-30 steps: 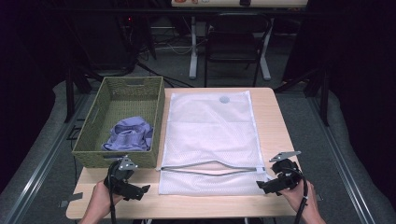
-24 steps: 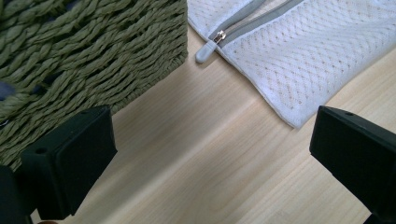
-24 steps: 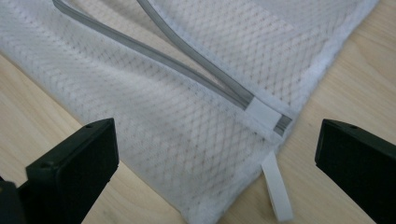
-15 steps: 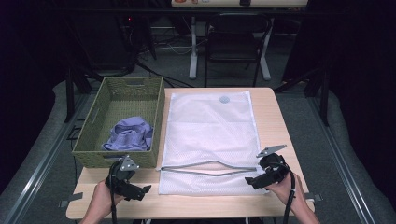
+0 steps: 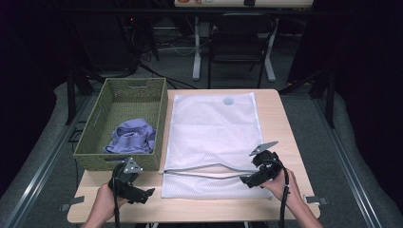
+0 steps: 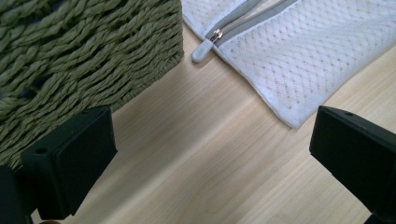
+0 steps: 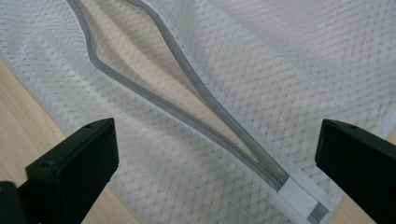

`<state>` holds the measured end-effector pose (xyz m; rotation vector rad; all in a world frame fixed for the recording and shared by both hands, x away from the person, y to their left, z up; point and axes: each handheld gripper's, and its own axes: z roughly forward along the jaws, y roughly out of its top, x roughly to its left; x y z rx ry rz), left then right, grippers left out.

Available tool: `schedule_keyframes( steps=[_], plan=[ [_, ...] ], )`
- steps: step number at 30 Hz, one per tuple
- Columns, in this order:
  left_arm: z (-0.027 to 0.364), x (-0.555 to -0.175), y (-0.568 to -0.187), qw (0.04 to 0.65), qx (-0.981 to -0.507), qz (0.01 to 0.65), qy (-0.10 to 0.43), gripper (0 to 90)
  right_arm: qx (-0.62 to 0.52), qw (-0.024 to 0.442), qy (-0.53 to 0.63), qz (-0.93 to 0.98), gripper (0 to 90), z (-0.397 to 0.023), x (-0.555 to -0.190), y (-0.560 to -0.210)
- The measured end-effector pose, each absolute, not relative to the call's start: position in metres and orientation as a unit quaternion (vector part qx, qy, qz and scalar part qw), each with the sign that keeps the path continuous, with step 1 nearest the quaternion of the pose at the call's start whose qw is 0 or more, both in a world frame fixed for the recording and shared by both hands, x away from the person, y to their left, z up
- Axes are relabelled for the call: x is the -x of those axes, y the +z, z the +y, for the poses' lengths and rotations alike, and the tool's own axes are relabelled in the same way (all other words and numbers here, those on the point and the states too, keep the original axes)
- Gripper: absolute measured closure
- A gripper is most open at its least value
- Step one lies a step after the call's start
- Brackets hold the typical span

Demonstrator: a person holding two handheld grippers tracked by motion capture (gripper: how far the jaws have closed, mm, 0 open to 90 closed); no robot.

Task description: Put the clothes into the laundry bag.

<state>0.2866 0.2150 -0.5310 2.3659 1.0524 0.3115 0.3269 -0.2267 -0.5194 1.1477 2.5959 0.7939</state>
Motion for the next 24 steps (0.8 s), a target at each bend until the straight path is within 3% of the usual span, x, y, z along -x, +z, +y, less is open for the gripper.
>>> schedule_keyframes(
  steps=[24],
  plan=[
    [0.206,-0.288,-0.533,0.261,-0.882,0.377,0.107,0.3,-0.352,0.089,0.227,0.904,1.9,-0.168,-0.366,-0.539]
  ],
)
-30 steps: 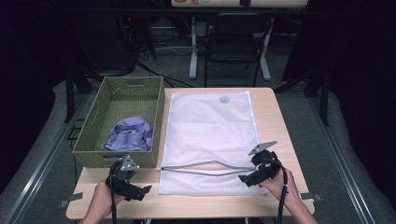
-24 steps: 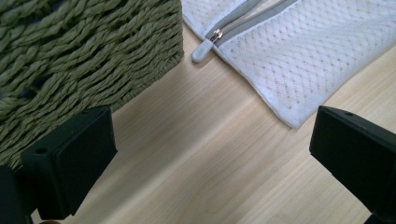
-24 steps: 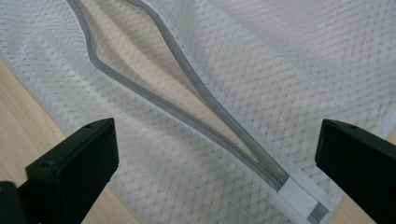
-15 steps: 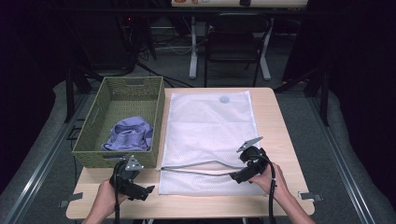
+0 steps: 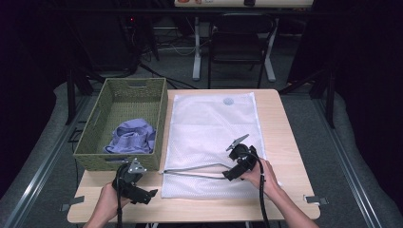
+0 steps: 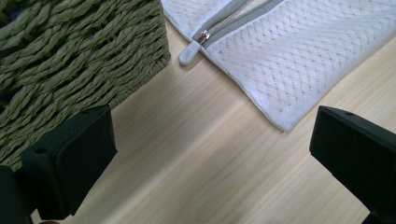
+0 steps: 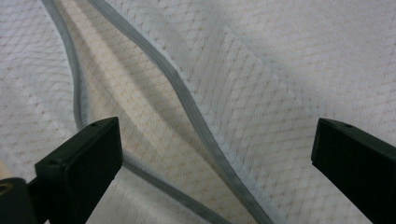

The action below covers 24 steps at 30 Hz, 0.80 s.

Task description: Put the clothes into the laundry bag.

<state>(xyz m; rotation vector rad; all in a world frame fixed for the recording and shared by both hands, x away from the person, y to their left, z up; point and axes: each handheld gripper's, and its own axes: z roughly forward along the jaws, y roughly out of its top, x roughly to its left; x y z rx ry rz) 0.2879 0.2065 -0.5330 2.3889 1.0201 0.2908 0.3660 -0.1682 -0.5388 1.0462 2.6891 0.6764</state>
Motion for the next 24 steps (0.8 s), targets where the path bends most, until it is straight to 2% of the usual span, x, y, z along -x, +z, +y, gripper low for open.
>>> schedule_keyframes(
  steps=[4,11,14,18,22,24],
  plan=[
    [0.206,-0.286,-0.532,0.263,-0.882,0.375,0.11,0.3,-0.35,0.091,0.226,0.905,3.3,-0.163,-0.37,-0.54],
    [0.208,-0.287,-0.532,0.265,-0.88,0.379,0.107,0.2,-0.349,0.092,0.223,0.905,11.1,-0.158,-0.379,-0.545],
    [0.207,-0.286,-0.531,0.265,-0.881,0.376,0.112,0.2,-0.347,0.093,0.22,0.907,18.7,-0.153,-0.382,-0.547],
    [0.206,-0.287,-0.531,0.264,-0.881,0.378,0.11,0.3,-0.345,0.099,0.211,0.909,22.3,-0.147,-0.384,-0.549],
    [0.208,-0.287,-0.532,0.264,-0.881,0.378,0.108,0.2,-0.342,0.098,0.205,0.912,31.5,-0.14,-0.388,-0.553],
    [0.208,-0.287,-0.531,0.266,-0.88,0.378,0.108,0.3,-0.341,0.1,0.204,0.912,33.4,-0.138,-0.389,-0.553]
  ],
)
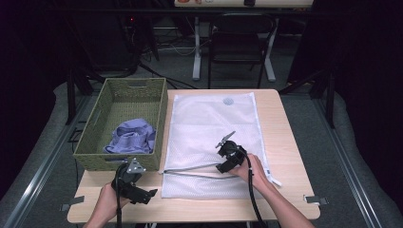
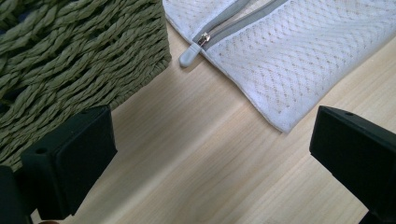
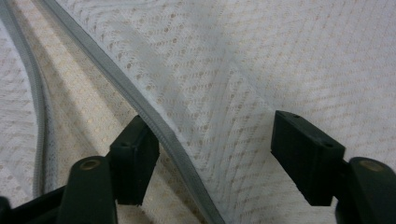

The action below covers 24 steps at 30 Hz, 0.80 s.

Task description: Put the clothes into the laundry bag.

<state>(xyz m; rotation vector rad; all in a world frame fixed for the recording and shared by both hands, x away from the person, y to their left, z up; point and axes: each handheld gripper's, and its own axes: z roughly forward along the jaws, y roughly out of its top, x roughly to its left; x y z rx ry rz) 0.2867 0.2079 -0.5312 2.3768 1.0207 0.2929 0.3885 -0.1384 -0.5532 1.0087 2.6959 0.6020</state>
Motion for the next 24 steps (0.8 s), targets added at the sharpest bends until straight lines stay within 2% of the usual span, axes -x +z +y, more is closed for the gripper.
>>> schedule_keyframes(
  steps=[3,4,5,7,10,11,13,16,24],
  plan=[
    [0.207,-0.287,-0.531,0.266,-0.881,0.377,0.107,0.3,-0.335,0.099,0.2,0.915,43.1,-0.135,-0.388,-0.554],
    [0.207,-0.287,-0.531,0.266,-0.881,0.377,0.107,0.2,-0.335,0.099,0.2,0.915,43.1,-0.135,-0.388,-0.554],
    [0.207,-0.288,-0.532,0.265,-0.881,0.377,0.105,0.3,-0.336,0.096,0.201,0.915,49.9,-0.135,-0.388,-0.553],
    [0.208,-0.288,-0.533,0.266,-0.88,0.379,0.103,0.3,-0.334,0.094,0.203,0.916,52.2,-0.136,-0.388,-0.553],
    [0.21,-0.287,-0.531,0.269,-0.877,0.384,0.11,0.6,-0.332,0.084,0.207,0.917,67.2,-0.136,-0.387,-0.553],
    [0.21,-0.287,-0.531,0.269,-0.877,0.384,0.11,0.7,-0.332,0.084,0.207,0.917,67.2,-0.136,-0.387,-0.553],
    [0.211,-0.287,-0.53,0.277,-0.873,0.386,0.109,0.9,-0.327,0.084,0.211,0.917,77.1,-0.136,-0.386,-0.551],
    [0.212,-0.288,-0.53,0.283,-0.872,0.387,0.104,1.0,-0.326,0.087,0.216,0.916,84.5,-0.136,-0.385,-0.549],
    [0.215,-0.288,-0.528,0.29,-0.867,0.394,0.098,1.2,-0.325,0.11,0.237,0.909,87.2,-0.138,-0.382,-0.535]
  ],
)
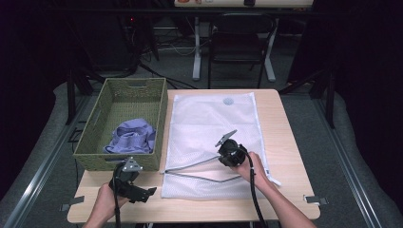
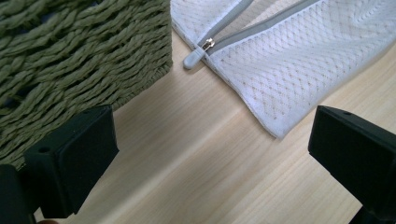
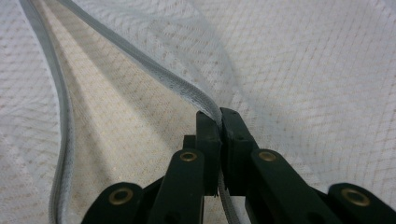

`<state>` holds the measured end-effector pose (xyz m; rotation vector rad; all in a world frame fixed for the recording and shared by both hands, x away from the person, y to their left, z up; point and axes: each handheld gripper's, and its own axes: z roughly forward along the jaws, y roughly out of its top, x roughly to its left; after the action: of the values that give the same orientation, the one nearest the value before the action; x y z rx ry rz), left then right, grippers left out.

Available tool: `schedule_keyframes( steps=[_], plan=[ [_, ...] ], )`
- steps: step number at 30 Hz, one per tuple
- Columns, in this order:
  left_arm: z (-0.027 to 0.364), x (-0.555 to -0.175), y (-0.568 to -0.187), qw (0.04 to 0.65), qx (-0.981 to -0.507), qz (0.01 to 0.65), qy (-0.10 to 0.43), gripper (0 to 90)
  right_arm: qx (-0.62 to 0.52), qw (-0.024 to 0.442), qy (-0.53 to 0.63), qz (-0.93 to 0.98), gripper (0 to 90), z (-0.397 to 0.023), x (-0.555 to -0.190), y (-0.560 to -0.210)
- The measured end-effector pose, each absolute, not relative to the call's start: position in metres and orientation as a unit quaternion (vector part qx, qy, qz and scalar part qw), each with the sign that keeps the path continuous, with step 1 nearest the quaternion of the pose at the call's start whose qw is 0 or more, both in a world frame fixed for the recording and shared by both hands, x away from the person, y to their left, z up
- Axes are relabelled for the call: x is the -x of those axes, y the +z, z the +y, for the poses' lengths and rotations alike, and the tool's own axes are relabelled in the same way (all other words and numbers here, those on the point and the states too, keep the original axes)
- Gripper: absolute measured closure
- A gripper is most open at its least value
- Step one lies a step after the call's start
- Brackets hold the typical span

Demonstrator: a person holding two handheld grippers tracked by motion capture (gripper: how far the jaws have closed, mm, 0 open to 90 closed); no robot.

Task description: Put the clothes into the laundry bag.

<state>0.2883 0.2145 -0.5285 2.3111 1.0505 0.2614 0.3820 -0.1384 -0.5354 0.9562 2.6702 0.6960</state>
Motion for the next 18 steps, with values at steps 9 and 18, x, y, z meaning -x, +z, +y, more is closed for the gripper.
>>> schedule_keyframes(
  steps=[9,18],
  plan=[
    [0.216,-0.286,-0.526,0.287,-0.868,0.392,0.101,1.1,-0.323,0.124,0.26,0.901,87.2,-0.143,-0.381,-0.519],
    [0.22,-0.282,-0.514,0.329,-0.856,0.396,0.042,0.3,-0.318,0.139,0.287,0.893,87.3,-0.146,-0.377,-0.501]
  ],
)
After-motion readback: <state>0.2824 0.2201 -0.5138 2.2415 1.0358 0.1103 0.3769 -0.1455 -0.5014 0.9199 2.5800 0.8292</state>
